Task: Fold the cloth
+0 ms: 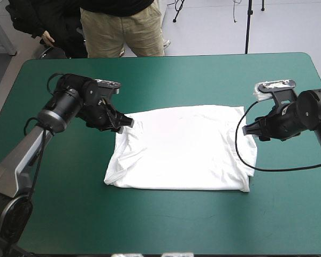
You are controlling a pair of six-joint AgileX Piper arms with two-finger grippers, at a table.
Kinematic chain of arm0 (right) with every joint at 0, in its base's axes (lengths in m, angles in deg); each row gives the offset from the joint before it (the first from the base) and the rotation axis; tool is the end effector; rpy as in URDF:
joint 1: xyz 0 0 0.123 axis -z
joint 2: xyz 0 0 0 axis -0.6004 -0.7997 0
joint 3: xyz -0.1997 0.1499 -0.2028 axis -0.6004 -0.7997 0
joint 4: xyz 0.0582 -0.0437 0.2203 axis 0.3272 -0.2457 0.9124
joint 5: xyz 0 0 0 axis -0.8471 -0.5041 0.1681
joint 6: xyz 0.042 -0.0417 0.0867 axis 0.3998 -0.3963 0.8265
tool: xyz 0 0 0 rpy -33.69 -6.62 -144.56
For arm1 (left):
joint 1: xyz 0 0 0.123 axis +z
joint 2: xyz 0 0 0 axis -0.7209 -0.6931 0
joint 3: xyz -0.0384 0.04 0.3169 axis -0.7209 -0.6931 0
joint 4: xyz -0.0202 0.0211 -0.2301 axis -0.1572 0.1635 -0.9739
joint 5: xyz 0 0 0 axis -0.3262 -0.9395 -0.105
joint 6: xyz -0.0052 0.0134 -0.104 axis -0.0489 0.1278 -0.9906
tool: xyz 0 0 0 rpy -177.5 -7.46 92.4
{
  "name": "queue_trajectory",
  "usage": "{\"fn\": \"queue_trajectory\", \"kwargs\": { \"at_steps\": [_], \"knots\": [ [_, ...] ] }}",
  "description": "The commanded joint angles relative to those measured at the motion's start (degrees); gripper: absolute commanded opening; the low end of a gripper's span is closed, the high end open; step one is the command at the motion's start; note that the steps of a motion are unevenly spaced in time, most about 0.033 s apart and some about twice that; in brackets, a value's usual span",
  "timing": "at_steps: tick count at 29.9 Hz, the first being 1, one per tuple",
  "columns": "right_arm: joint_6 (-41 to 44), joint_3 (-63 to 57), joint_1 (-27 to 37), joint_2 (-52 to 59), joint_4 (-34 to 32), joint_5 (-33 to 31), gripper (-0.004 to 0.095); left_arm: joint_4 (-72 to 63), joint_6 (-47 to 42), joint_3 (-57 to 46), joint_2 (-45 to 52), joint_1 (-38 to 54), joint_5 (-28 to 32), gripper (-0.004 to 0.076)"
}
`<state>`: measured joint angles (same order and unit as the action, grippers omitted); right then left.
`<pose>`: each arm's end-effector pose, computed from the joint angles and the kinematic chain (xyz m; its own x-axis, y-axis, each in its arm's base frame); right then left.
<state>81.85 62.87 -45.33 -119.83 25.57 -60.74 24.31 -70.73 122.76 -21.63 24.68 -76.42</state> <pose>0.2181 0.0346 0.4063 -0.8719 -0.1677 -0.4600 -0.1898 0.9818 0.0018 0.3046 -0.1256 0.3542 -0.9045 0.2935 -0.3095 0.3292 0.9417 -0.0691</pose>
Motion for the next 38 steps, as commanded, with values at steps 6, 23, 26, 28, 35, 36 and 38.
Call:
{"fn": "queue_trajectory", "kwargs": {
  "at_steps": [6,23,26,28,35,36,38],
  "knots": [
    [-0.04,1.79,0.29,0.99,0.37,0.28,0.0506,0.72,-4.51,-8.77,11.75,1.27,-4.18,0.0413],
    [0.64,1.79,0.29,0.99,0.51,0.04,0.0499,1.12,-14.30,-30.43,12.07,-7.05,11.15,0.0414],
    [0.64,1.79,0.29,0.99,0.95,0.04,0.0494,2.50,-15.34,-31.07,10.44,-7.05,12.18,0.0414],
    [0.64,1.79,0.29,0.99,0.95,0.04,0.0482,2.24,-15.34,-31.19,9.05,-7.05,13.06,0.0414],
    [0.64,1.79,0.29,0.99,1.27,0.04,0.0476,1.80,-15.75,-32.48,4.22,-7.05,14.79,0.0385],
    [0.64,1.79,0.29,0.99,1.62,0.04,0.0476,1.97,-15.75,-32.61,3.58,-7.05,14.79,0.0352],
    [0.64,1.79,0.29,0.99,2.16,0.04,0.0477,1.97,-15.75,-32.70,2.54,-7.05,14.67,0.0244]
  ]
}}
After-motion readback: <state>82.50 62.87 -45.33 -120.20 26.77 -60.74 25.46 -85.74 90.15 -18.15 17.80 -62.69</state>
